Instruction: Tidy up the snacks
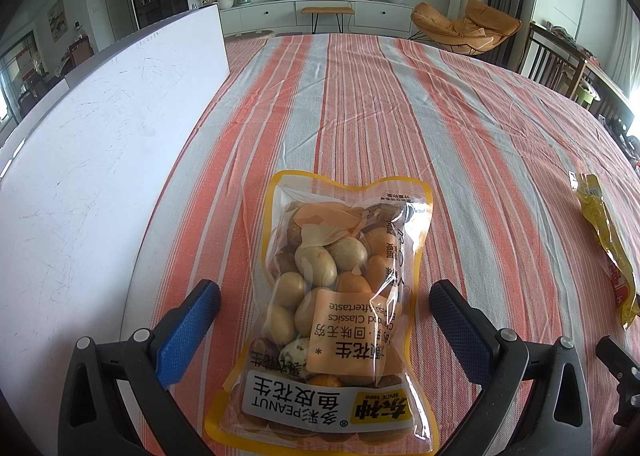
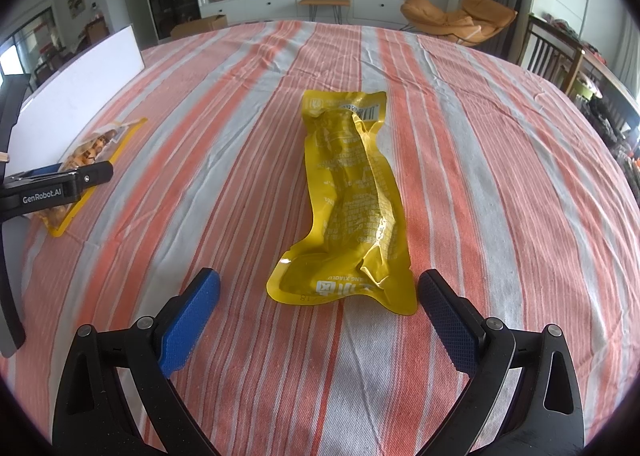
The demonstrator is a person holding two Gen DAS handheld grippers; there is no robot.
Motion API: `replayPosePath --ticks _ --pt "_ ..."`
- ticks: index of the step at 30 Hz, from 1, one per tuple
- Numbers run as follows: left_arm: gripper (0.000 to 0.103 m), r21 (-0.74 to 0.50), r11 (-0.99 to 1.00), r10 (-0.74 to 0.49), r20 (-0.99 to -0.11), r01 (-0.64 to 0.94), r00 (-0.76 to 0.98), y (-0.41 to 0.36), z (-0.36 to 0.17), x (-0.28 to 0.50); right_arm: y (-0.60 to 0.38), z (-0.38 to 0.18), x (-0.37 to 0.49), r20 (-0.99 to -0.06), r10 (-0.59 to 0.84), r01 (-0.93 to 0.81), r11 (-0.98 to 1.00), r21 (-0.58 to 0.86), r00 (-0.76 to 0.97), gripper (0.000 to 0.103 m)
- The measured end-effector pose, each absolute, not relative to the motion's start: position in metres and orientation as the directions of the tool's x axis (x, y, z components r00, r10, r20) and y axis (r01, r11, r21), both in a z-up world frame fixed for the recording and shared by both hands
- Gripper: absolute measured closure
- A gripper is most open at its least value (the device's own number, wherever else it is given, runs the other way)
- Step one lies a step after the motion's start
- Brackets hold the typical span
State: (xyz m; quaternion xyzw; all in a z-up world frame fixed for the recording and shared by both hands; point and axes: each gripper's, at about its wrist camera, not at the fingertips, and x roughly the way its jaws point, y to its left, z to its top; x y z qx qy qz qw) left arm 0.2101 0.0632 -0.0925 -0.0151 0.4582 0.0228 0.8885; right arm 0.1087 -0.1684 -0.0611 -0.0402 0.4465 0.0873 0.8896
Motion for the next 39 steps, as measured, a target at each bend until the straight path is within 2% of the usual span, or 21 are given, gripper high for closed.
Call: replayPosePath --ticks 39 --pt "0.000 -0.006 0.998 0.027 -0.815 -0.055 0.579 0.0632 -0.0925 0.2105 -0.1674 -0.0620 0.1101 -0.800 0.122 -0.192 0.981 0.009 0.588 0.003"
